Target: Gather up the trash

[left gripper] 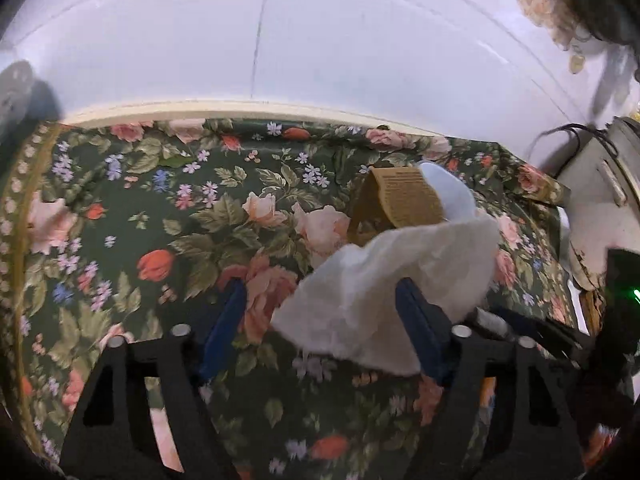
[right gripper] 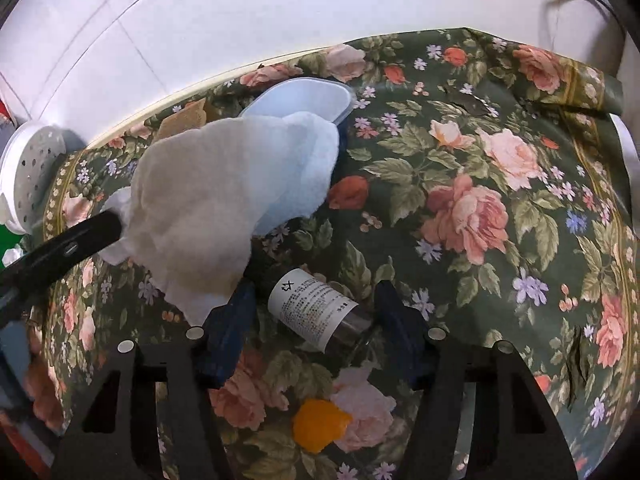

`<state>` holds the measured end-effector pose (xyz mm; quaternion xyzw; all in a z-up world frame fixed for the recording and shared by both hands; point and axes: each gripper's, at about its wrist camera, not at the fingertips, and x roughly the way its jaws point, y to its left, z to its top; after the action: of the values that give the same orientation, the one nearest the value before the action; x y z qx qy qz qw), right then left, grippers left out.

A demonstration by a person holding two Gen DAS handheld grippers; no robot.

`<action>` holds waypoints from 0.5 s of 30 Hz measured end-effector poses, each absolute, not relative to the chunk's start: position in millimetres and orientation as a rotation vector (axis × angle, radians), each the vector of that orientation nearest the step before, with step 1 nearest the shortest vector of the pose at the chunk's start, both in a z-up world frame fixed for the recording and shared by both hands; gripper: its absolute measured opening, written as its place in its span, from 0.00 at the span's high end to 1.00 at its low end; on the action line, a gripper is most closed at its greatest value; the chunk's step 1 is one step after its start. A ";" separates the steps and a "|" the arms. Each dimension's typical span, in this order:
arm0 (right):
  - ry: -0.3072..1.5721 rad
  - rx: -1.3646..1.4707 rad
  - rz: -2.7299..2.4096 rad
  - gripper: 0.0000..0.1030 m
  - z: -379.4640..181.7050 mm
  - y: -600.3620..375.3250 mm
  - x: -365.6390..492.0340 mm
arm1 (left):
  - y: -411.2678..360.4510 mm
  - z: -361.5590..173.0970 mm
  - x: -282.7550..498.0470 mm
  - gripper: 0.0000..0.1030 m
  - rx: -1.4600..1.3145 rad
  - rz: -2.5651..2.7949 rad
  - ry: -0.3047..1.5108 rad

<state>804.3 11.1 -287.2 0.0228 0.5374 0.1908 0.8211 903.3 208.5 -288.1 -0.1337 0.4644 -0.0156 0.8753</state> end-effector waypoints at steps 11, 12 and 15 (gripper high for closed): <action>1.133 0.095 0.320 0.44 -267.4 -48.5 779.5 | 180.9 -272.6 883.7 1.00 -0.243 -0.110 0.951; 1.127 0.106 0.315 0.44 -263.1 -55.1 776.3 | 177.8 -266.7 879.0 1.00 -0.238 -0.109 0.944; 1.102 0.129 0.301 0.44 -248.1 -71.2 767.3 | 170.3 -246.2 863.8 1.00 -0.217 -0.087 0.914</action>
<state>767.3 -71.2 -248.1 0.0608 0.5211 0.1423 0.8393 863.8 170.3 -246.2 -0.1045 0.4404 -0.0419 0.8907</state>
